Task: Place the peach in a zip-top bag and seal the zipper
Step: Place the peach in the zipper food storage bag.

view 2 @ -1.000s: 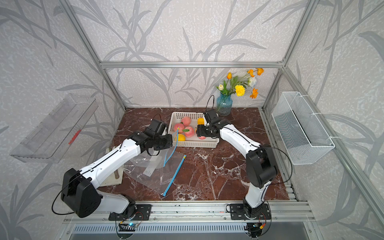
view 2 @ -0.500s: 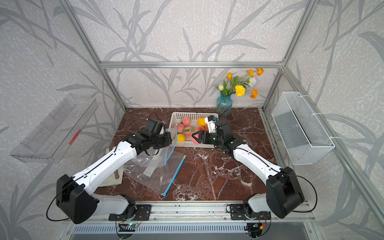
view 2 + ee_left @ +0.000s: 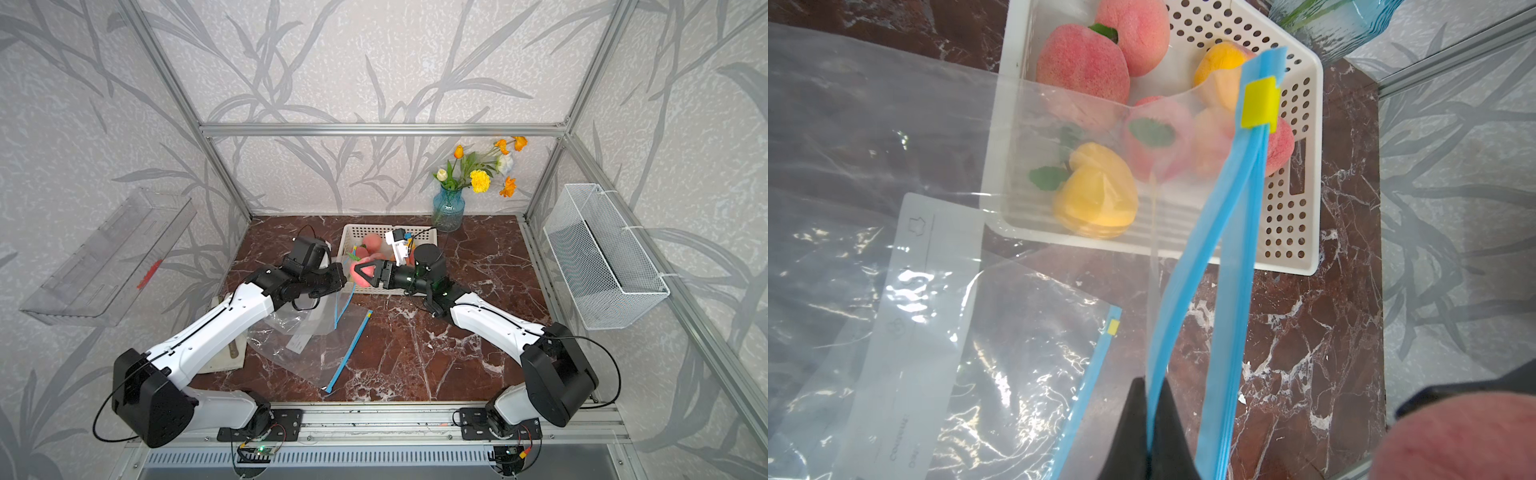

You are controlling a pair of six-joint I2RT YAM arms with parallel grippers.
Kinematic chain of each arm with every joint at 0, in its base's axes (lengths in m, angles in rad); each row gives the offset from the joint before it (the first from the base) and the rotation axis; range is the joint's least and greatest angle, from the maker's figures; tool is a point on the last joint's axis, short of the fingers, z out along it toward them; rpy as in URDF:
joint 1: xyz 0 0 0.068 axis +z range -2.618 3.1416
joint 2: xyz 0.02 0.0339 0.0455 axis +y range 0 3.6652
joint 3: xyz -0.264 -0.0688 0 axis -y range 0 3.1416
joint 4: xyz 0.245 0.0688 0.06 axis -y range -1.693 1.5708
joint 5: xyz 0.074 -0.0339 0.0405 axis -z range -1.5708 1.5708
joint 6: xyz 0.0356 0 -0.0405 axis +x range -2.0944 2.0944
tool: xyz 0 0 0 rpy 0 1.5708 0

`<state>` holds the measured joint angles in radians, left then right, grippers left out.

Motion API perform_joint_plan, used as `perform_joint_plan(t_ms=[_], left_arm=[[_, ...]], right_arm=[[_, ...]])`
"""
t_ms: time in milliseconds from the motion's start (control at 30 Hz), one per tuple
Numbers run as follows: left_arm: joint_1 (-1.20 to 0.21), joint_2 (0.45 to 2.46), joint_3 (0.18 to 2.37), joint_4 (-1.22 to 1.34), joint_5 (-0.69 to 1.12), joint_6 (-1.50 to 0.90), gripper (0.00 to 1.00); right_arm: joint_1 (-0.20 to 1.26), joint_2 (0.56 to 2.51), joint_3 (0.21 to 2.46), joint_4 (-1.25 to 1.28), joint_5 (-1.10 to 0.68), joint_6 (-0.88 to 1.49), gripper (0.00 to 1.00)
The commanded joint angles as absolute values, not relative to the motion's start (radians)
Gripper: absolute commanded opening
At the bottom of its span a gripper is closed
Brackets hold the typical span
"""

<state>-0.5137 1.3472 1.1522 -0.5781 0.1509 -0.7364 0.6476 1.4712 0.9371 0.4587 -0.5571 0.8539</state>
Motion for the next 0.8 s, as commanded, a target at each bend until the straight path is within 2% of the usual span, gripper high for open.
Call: perform_joint_plan(t_ms=[0,367,767], left_arm=[[-0.509,1.301,1.130,-0.560,0.155,-0.732,0.00],[-0.508,1.258,1.119,-0.538,0.158,-0.730,0.00],[-0.508,1.251,1.153,-0.564,0.158,-0.696,0.00]], right_arm=[[0.667,1.495,0.965,0.529,-0.520,0.888,0.60],[0.699,1.561,1.005,0.498,-0.475,0.907,0.60],[0.792,1.528,1.168,-0.075,-0.162,0.713,0.59]])
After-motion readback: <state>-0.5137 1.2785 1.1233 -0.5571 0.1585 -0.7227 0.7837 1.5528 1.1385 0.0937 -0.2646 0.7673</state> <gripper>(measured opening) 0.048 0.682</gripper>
